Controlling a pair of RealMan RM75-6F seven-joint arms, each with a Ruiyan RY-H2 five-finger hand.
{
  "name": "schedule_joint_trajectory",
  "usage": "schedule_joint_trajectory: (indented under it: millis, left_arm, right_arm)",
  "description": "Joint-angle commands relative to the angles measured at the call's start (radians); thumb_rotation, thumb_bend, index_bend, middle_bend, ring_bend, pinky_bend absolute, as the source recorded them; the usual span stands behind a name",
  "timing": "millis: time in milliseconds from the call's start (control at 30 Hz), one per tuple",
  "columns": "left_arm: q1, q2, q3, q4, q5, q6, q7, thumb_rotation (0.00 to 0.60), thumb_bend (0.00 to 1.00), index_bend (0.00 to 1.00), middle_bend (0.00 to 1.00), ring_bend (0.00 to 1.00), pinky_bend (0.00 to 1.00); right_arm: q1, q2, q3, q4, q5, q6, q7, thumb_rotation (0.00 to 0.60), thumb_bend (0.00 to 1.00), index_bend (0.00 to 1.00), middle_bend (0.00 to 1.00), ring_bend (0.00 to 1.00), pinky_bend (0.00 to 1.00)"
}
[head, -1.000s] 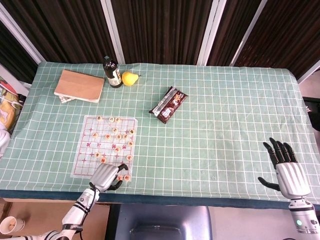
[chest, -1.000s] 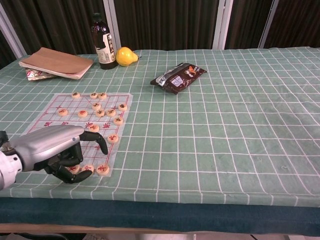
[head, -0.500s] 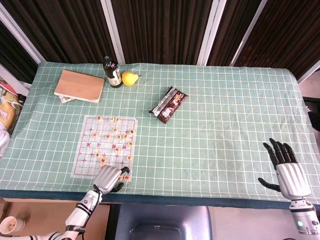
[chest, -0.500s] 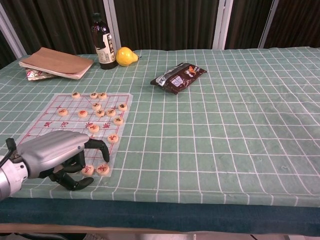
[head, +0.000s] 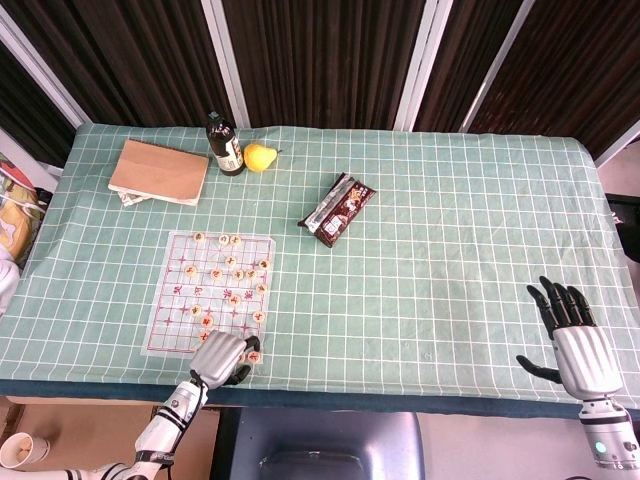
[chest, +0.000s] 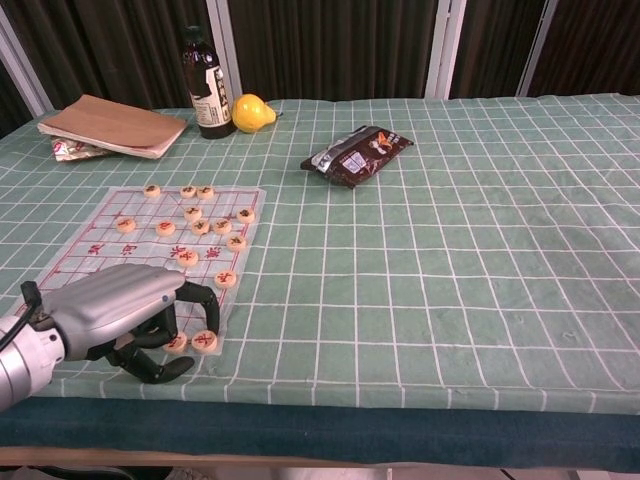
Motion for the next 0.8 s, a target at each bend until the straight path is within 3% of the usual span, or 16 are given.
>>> schedule_joint_trajectory:
  millis: [33, 533, 800]
  left_arm:
    - [0.0, -0.001, 0.002, 0.001, -0.001, 0.001, -0.004, 0.6, 0.35, 0.45, 1.0, 1.0, 1.0]
    - [-0.005, -0.011, 0.003, 0.016, 0.005, 0.013, -0.031, 0.6, 0.35, 0.58, 1.0, 1.0, 1.0]
    - [-0.004, 0.0, 0.005, -0.004, 0.015, 0.029, -0.032, 0.6, 0.35, 0.59, 1.0, 1.0, 1.0]
  right_arm:
    - [-0.001, 0.0, 0.0, 0.0, 0.0, 0.002, -0.001, 0.6, 0.12, 0.0, 0.0, 0.0, 0.0]
    - [0.0, -0.001, -0.001, -0.001, -0.001, -0.001, -0.007, 0.6, 0.12, 0.0, 0.0, 0.0, 0.0]
    - [0.0, -0.003, -0.001, -0.001, 0.001, -0.003, -0.01, 0.6, 0.12, 0.0, 0.0, 0.0, 0.0]
